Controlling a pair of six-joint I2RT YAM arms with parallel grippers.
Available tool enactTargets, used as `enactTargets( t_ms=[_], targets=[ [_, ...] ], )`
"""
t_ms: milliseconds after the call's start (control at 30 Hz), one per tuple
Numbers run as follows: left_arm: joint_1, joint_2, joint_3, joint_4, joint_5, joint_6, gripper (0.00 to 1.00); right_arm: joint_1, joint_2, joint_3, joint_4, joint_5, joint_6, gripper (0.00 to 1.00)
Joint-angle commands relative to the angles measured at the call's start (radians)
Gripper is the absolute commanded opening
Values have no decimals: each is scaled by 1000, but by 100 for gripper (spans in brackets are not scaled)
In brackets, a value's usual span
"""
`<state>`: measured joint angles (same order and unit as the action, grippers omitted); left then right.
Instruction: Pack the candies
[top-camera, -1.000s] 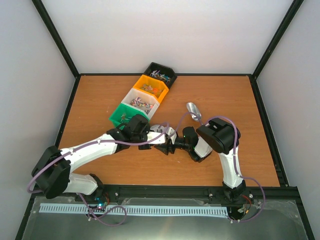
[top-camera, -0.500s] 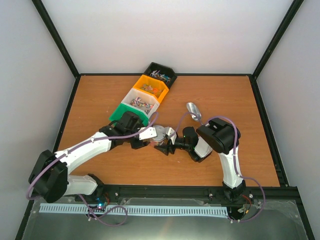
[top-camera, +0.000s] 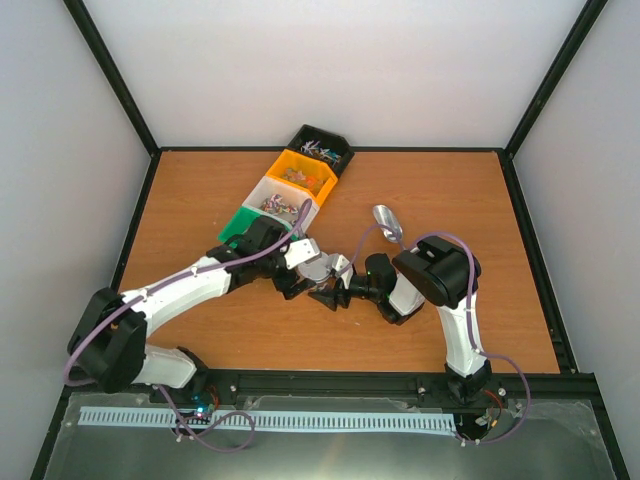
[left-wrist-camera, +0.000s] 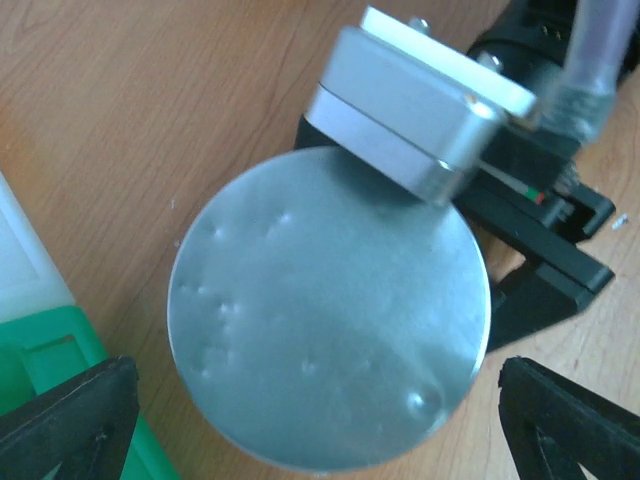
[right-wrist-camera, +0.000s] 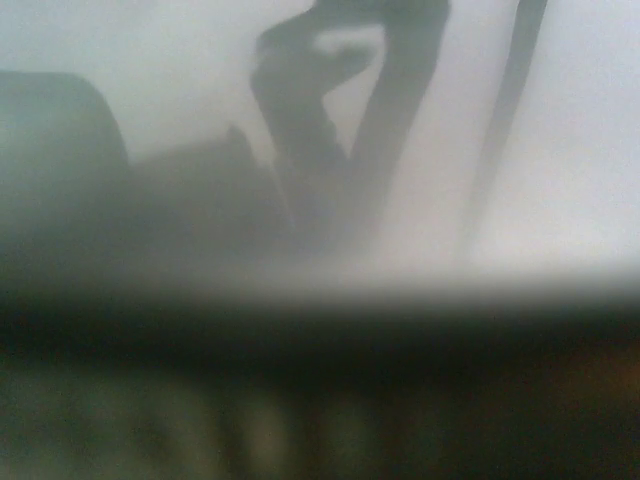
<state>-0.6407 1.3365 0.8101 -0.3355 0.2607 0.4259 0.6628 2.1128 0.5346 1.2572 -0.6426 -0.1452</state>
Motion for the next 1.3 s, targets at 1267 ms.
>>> enactTargets(
  t_ms=[1267],
  targets=[
    [-1,127,100,56,87,-30,93,8,3,-28,24,0,36,40]
  ],
)
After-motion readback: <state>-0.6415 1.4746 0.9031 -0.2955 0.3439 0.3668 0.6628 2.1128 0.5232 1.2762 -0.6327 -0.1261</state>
